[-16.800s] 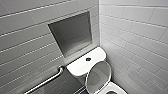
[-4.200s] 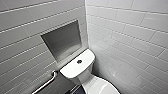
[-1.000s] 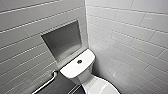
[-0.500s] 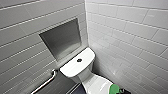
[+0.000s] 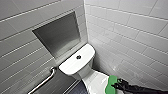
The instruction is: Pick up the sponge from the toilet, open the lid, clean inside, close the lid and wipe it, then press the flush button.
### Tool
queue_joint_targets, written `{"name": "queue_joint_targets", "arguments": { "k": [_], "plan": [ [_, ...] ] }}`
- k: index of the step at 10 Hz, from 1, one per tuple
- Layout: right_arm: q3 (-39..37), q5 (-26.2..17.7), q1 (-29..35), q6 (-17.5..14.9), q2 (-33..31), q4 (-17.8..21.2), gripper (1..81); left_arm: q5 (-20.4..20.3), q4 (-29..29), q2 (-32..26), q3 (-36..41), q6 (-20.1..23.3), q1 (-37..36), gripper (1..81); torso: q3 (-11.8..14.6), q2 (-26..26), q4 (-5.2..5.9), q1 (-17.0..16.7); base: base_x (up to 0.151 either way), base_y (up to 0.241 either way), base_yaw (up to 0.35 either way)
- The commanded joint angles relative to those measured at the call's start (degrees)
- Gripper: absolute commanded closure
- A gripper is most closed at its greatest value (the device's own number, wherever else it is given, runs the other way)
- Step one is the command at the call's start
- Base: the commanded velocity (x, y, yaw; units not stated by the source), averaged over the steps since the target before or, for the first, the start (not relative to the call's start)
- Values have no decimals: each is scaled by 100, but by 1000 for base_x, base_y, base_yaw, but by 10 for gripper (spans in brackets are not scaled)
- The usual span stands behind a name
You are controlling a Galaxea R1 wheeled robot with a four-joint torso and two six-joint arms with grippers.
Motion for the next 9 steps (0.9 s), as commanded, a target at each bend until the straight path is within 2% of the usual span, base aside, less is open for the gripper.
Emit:
{"name": "queue_joint_targets", "arguments": {
  "k": [1, 4, 5, 6, 7, 9],
  "plan": [
    [-31, -421, 1010, 197, 156, 136, 811, 428, 132, -92, -42, 59, 75, 10, -2, -571, 0, 367, 0, 0, 0],
    [-717, -421, 913, 224, 859, 154, 811, 420, 132, -83, -42, 67, 84, 10, 6, -918, 0, 579, 0, 0, 0],
    [-936, -412, 817, 337, 1035, 223, 811, 419, 140, -83, -51, 67, 84, 10, 6, -1130, 0, 712, 0, 0, 0],
    [-1251, -403, 764, 539, 1228, 241, 811, 419, 140, -75, -51, 67, 84, 10, 6, -1351, 0, 845, 0, 0, 0],
    [-1472, -412, 755, 776, 1395, 259, 811, 419, 140, -57, -51, 67, 84, 10, 6, -992, 0, 610, 0, 0, 0],
    [-1709, -342, 755, 1330, 1694, 250, 811, 419, 140, -48, -51, 67, 84, 10, 6, -1154, 0, 714, 0, 0, 0]
  ]
}}
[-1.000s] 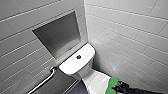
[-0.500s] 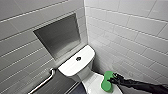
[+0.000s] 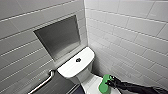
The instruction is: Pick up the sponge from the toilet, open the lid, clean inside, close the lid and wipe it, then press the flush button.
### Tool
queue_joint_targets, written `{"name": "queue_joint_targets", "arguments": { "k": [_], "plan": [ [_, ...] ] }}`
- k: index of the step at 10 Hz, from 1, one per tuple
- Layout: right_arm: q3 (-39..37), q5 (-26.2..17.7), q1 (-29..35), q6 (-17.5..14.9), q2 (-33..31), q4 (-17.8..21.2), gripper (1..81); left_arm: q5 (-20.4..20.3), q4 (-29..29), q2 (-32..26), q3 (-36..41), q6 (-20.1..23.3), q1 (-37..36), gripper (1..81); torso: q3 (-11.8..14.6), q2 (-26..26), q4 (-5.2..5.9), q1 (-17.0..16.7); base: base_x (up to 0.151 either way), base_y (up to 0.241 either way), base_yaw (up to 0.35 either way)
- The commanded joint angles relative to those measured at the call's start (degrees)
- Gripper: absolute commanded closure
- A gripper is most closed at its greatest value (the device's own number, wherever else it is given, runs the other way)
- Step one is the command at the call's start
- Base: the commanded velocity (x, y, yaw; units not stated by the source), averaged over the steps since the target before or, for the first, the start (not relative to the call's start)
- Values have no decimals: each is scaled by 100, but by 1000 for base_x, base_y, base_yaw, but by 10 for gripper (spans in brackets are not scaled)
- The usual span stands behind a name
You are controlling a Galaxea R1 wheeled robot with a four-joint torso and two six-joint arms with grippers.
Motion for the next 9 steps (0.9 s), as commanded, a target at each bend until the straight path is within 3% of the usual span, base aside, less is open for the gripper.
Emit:
{"name": "queue_joint_targets", "arguments": {
  "k": [1, 6, 9],
  "plan": [
    [-246, -84, 663, 498, 432, 169, 811, 383, 51, -62, 2, 50, 2, 10, 0, 0, 0, 0, 0, 0, 0],
    [-1423, 285, 65, 674, 828, 143, 811, 391, 43, -70, 2, 50, 11, 10, 0, 6, 0, -2, 0, 0, 0],
    [-1057, 223, -92, 604, 460, 98, 811, 391, 43, -114, 2, 50, 64, 10, 0, 5, 0, -2, 0, 0, 0]
  ]
}}
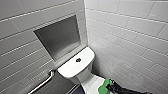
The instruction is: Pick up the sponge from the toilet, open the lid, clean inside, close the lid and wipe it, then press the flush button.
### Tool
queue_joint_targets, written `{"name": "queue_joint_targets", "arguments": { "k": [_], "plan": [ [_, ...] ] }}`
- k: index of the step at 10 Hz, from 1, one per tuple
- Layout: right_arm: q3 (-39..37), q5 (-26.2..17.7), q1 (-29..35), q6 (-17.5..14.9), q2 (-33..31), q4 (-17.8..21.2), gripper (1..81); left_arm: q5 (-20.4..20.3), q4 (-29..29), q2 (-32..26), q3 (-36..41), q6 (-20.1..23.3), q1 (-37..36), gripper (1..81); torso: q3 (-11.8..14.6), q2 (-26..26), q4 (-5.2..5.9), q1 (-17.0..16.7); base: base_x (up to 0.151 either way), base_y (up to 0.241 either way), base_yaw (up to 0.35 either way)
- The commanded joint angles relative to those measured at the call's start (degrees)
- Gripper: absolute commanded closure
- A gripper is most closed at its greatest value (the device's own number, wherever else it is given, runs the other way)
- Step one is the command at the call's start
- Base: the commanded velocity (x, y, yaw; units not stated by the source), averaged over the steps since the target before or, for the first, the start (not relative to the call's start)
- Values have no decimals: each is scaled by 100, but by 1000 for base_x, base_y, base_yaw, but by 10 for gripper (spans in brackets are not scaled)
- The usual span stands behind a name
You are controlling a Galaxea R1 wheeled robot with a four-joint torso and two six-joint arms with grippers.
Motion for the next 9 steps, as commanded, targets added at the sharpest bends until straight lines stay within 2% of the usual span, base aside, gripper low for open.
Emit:
{"name": "queue_joint_targets", "arguments": {
  "k": [1, 5, 9],
  "plan": [
    [707, -303, 275, -15, -540, 16, 811, 387, 43, -75, 2, 50, 19, 10, 0, 0, 0, 0, 0, 0, 0],
    [2246, -216, -428, 3, -1807, 42, 811, 386, 51, -66, 2, 50, 19, 10, 0, -2, 0, 0, 0, 0, 0],
    [2299, 144, -992, 29, -2193, 95, 811, 387, 43, -136, 2, 50, 19, 10, 2, -2, 0, 0, 0, 0, 0]
  ]
}}
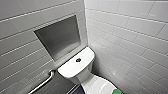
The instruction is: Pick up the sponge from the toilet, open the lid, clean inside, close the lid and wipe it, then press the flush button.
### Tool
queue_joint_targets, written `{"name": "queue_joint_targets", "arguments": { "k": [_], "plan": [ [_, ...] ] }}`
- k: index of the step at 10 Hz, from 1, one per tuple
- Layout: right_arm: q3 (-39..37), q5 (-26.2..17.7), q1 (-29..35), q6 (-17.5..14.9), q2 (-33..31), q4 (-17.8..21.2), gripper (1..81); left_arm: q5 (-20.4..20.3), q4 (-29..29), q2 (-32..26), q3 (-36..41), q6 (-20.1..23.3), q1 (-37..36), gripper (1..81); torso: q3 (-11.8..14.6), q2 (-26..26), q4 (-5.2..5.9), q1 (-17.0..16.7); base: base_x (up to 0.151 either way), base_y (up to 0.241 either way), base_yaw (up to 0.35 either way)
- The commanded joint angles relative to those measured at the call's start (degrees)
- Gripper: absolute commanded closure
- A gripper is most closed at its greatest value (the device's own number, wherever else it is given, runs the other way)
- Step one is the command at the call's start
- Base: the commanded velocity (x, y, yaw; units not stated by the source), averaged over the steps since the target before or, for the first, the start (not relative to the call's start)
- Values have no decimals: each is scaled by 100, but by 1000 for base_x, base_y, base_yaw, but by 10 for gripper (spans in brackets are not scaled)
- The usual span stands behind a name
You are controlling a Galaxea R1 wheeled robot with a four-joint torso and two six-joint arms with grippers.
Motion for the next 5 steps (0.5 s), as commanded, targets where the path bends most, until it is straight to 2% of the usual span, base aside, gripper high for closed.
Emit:
{"name": "queue_joint_targets", "arguments": {
  "k": [1, 5],
  "plan": [
    [287, -357, -16, 29, -542, 69, 811, 384, 43, -103, 10, 50, -1, 10, 0, 0, 0, 0, 0, 0, 0],
    [1553, 30, -419, 47, -1580, 209, 811, 367, 51, -41, 10, 59, -1, 10, 0, -2, 0, 0, 0, 0, 0]
  ]
}}
